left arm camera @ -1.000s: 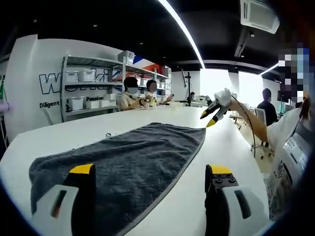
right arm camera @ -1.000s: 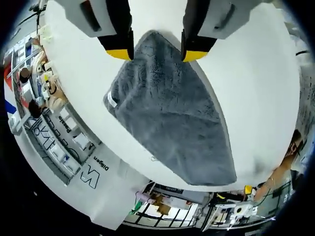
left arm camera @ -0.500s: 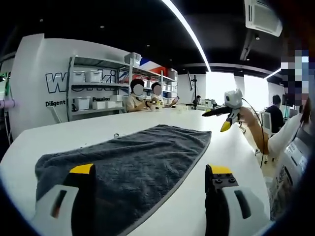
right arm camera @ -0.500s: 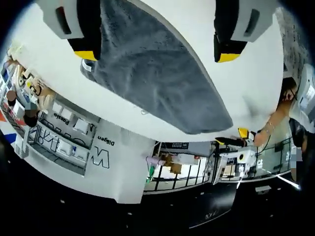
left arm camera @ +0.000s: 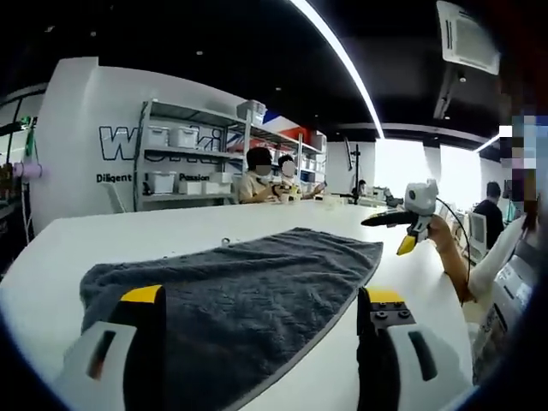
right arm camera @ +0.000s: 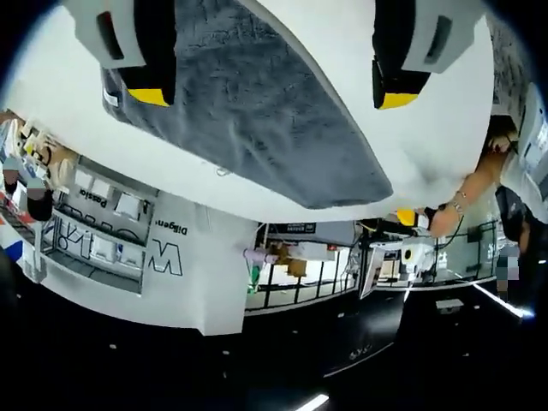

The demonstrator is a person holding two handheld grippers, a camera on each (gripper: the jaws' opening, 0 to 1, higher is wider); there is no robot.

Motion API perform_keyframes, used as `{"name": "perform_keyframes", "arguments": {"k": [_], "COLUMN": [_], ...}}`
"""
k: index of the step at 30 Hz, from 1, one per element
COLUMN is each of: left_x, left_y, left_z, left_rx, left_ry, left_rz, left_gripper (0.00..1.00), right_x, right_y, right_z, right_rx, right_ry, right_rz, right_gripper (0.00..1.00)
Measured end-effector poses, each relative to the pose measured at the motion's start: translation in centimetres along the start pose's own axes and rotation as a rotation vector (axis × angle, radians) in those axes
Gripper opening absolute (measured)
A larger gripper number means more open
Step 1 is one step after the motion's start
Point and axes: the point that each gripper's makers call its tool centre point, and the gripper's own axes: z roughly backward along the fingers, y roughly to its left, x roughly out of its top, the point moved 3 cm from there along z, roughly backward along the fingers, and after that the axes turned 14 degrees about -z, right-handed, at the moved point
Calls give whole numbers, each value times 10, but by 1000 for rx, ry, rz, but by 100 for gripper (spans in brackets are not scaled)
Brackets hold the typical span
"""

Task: Fold the towel on the table until its edges align and the towel forms a compact rectangular stack.

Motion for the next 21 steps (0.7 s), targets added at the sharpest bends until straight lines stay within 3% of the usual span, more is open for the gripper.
{"name": "perform_keyframes", "arguments": {"k": [8, 13, 17, 21], "left_x": [1, 0, -14, -32], "left_y": [48, 88, 117, 158], "left_z": [21, 24, 19, 11], "left_rx": [117, 205, 256, 367], "left_ry": [-11, 8, 66, 154], "left_rz": [45, 65, 94, 67], "left_gripper": [97, 94, 90, 81], "right_x": [-3, -5, -5, -7], "right_y": [7, 12, 9, 6], "right_z": [4, 3, 2, 2], "right_rx": [17, 32, 30, 27], "right_ry": [-14, -14, -18, -21], "right_rz": [2, 6, 7, -4], "right_gripper": [100, 100, 100, 99]}}
